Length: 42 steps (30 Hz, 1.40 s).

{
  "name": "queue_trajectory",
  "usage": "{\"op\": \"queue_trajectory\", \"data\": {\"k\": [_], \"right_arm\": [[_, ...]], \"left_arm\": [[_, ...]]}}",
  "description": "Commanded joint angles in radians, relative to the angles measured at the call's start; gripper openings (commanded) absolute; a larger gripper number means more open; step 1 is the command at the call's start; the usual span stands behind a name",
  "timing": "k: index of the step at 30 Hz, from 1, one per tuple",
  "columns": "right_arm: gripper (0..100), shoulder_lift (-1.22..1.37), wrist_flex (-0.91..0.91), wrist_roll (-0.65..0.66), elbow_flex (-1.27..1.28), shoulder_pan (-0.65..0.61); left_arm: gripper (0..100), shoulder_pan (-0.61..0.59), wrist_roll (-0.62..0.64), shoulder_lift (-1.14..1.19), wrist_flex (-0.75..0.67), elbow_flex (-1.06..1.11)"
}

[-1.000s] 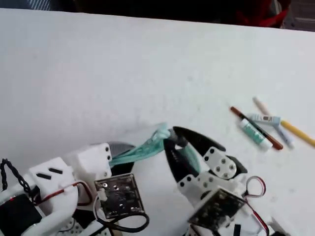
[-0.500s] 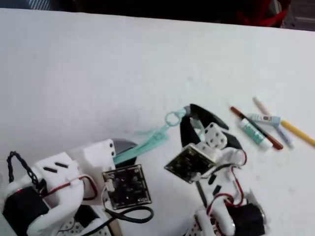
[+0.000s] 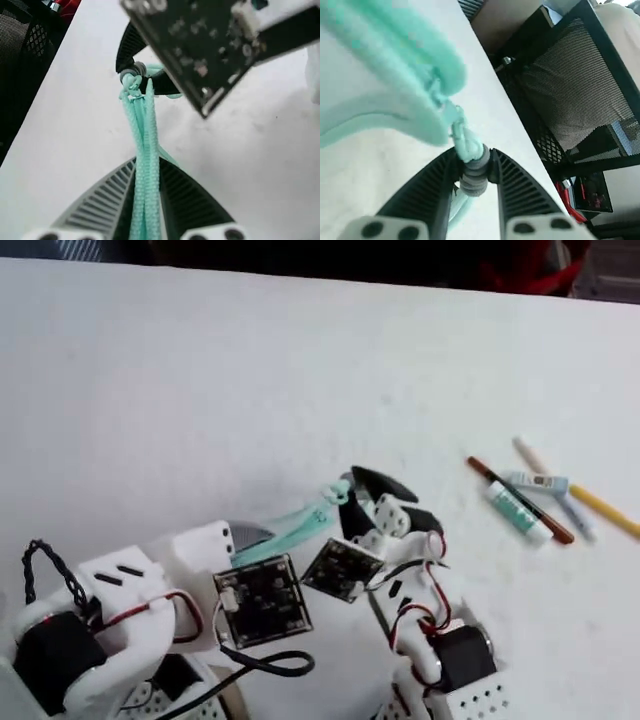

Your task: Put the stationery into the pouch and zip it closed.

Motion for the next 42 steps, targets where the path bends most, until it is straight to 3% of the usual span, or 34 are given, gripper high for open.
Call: {"op": "queue_trajectory", "data": {"k": [1, 5, 10, 14, 21, 27, 30, 34, 42], "right_arm": [[1.9, 0.015, 0.001, 0.028, 0.092, -0.013], [1.9, 0.013, 0.021, 0.041, 0.109, -0.033], [1.9, -0.013, 0.120, 0.031, 0.063, -0.081], [1.9, -0.124, 0.209, -0.066, 0.021, -0.170], [1.9, -0.266, 0.277, -0.261, -0.098, -0.361], [1.9, -0.228, 0.185, -0.370, -0.186, -0.363], [1.9, -0.222, 0.186, -0.402, -0.279, -0.360], [1.9, -0.220, 0.196, -0.405, -0.358, -0.360], [1.9, -0.220, 0.292, -0.405, -0.433, -0.394]], "left_arm": [[2, -0.058, 0.071, -0.010, -0.031, -0.127], [2, -0.162, 0.143, -0.035, -0.075, -0.160], [2, -0.269, 0.175, -0.223, -0.173, -0.060], [2, -0.306, 0.176, -0.366, -0.206, 0.049], [2, -0.312, 0.285, -0.404, -0.219, 0.114], [2, -0.202, 0.361, -0.404, -0.238, 0.114], [10, -0.154, 0.316, -0.404, -0.215, 0.114], [35, -0.151, 0.390, -0.406, -0.143, 0.112], [34, -0.153, 0.336, -0.400, -0.104, 0.115]]}}
